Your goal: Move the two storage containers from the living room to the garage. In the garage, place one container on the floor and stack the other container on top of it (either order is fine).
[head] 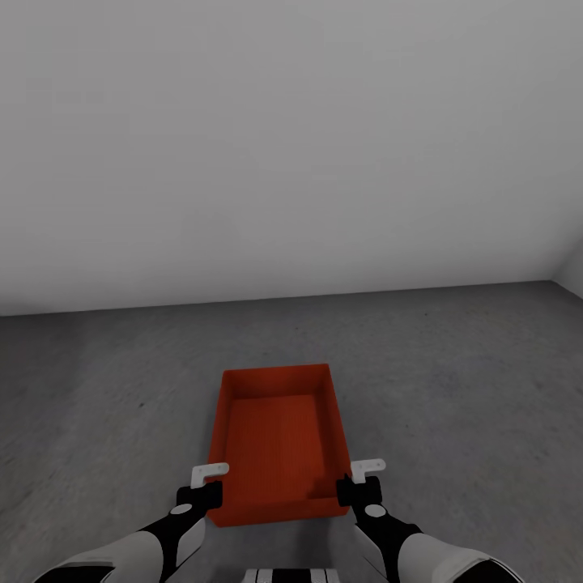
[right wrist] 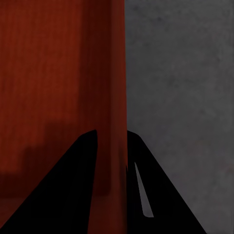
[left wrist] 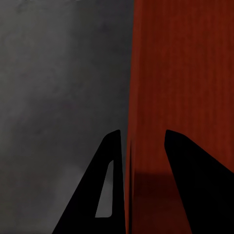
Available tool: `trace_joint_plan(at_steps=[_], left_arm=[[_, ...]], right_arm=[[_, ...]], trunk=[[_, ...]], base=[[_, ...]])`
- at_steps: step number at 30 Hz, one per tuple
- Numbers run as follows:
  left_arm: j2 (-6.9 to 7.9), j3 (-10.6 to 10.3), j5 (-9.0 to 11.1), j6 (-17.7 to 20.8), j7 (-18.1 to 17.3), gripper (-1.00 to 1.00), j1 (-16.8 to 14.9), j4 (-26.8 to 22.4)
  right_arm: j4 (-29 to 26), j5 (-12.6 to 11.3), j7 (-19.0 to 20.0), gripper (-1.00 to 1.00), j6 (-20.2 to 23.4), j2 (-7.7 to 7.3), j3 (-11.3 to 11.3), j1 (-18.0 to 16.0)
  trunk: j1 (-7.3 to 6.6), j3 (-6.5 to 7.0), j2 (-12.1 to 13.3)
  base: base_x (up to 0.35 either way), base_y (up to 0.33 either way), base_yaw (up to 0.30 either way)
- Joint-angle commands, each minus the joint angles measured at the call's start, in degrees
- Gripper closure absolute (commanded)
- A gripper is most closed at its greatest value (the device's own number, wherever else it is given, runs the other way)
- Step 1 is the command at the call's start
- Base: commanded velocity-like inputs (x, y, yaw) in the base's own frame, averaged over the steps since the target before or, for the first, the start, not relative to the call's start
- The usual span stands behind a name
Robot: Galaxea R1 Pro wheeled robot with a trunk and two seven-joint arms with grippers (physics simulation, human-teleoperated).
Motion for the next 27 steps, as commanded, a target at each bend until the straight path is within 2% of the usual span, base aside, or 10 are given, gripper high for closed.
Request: trace_joint_plan(at_steps=[1,24,27], left_arm=[[0.0,0.3,0.8,-0.4,0.4,1.0,0.0,-0.1],[0.0,0.3,0.8,-0.4,0.4,1.0,0.0,-0.1],[0.0,0.3,0.8,-0.4,0.4,1.0,0.0,-0.1]], right_arm=[[0.1,-0.2,1.1,1.0,0.0,0.19,-3.0,-0.1],[0.1,-0.2,1.1,1.0,0.0,0.21,-3.0,-0.1],[0.1,-0.2,1.1,1.0,0.0,0.2,-3.0,-0.1]], trunk=[[-0.01,-0.04,0.0],[-0.01,-0.04,0.0],[0.06,-0.7,-0.1]], base=[[0.0,0.0,0.0],[0.0,0.0,0.0],[0.0,0.0,0.0]])
